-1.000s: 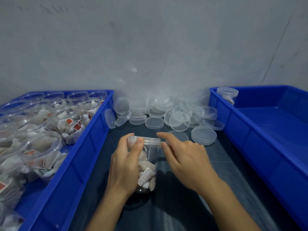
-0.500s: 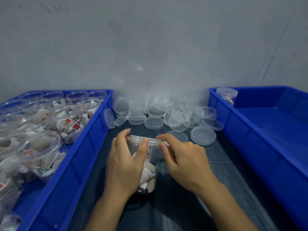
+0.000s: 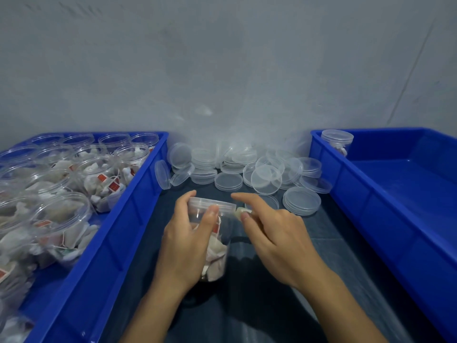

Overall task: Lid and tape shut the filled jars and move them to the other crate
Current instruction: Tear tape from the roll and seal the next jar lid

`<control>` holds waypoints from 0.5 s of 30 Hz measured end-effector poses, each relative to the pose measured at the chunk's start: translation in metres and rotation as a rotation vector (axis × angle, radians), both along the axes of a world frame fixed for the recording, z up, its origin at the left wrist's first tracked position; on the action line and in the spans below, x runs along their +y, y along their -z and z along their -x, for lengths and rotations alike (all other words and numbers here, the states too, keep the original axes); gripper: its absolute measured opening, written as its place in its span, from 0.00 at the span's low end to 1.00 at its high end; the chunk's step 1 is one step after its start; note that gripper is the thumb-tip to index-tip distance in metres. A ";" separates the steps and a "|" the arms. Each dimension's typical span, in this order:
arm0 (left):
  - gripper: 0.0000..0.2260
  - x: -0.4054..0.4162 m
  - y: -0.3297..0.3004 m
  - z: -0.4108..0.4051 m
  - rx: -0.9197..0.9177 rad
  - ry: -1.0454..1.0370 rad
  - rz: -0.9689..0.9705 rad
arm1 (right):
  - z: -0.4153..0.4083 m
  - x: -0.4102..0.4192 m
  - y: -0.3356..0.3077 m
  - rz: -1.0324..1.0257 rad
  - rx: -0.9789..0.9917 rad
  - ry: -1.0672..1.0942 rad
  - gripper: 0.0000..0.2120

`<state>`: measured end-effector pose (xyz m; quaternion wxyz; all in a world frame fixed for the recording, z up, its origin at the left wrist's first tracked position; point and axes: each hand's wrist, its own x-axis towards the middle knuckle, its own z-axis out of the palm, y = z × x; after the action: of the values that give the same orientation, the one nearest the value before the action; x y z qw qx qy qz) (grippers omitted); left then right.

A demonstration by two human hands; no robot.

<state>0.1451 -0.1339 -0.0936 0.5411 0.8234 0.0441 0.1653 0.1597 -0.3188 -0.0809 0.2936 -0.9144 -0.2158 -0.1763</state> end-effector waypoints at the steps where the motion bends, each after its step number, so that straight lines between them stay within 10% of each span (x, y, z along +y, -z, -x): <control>1: 0.34 0.002 0.000 0.000 0.003 0.005 0.034 | -0.001 0.000 0.000 0.016 -0.012 0.009 0.19; 15: 0.25 0.008 -0.001 -0.004 -0.010 0.098 0.284 | -0.008 0.002 0.007 0.110 -0.067 0.068 0.20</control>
<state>0.1489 -0.1258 -0.0927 0.6599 0.7388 0.0241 0.1350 0.1674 -0.3173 -0.0877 0.2294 -0.9295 -0.2038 -0.2047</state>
